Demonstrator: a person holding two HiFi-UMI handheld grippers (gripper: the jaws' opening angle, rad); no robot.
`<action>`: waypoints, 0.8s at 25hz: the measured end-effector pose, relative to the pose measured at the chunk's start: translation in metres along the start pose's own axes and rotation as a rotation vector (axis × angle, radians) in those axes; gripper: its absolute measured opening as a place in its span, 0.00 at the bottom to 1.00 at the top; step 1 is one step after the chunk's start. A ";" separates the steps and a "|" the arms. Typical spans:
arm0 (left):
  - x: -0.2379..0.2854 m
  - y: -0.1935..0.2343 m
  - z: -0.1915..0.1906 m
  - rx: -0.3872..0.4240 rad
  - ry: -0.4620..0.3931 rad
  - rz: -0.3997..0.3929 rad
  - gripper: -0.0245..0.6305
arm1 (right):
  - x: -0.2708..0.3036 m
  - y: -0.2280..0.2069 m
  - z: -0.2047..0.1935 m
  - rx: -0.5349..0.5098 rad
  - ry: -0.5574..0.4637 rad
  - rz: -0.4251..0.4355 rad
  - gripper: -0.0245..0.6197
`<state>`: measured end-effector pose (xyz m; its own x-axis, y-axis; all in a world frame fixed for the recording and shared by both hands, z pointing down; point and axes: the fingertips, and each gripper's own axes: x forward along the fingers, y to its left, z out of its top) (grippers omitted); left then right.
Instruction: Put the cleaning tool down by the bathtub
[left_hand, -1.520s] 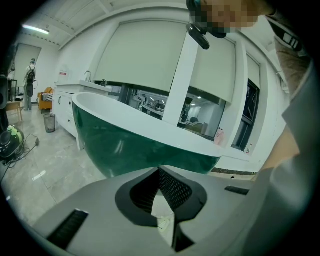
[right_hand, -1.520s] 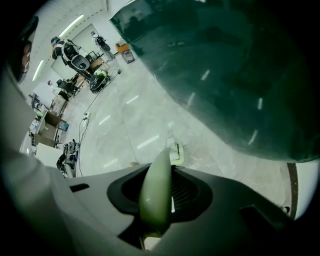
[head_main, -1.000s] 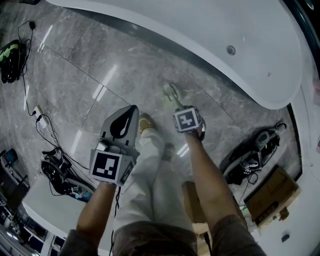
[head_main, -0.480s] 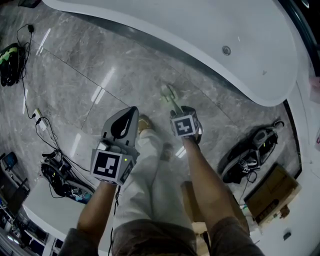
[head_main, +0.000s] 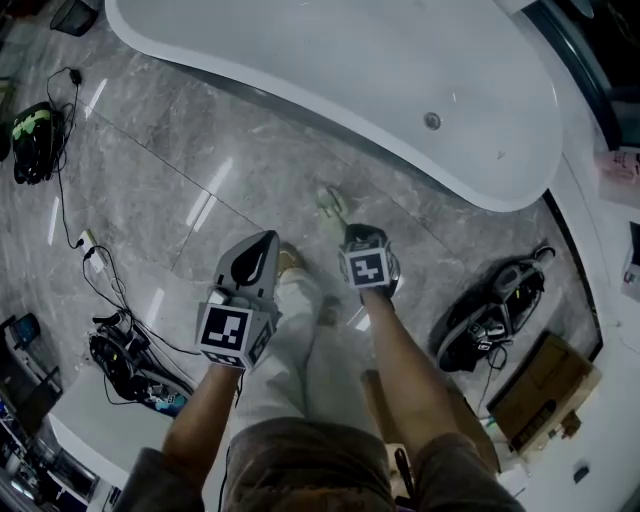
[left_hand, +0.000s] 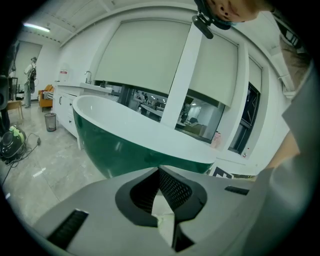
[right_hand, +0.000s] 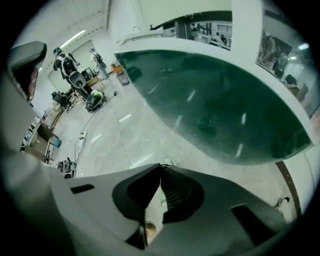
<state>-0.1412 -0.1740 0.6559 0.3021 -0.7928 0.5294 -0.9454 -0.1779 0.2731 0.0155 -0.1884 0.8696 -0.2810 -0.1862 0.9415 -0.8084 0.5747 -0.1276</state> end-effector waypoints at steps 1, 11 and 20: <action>-0.003 -0.004 0.006 -0.004 -0.007 0.000 0.04 | -0.010 0.002 0.003 0.016 -0.006 0.009 0.05; -0.057 -0.060 0.081 -0.031 -0.010 -0.051 0.04 | -0.157 0.024 0.071 0.116 -0.224 0.099 0.05; -0.111 -0.124 0.139 -0.001 -0.030 -0.118 0.04 | -0.298 0.043 0.125 0.094 -0.451 0.174 0.05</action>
<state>-0.0741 -0.1446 0.4513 0.4074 -0.7833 0.4696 -0.9034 -0.2702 0.3330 0.0001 -0.2078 0.5452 -0.5947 -0.4325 0.6776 -0.7673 0.5569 -0.3180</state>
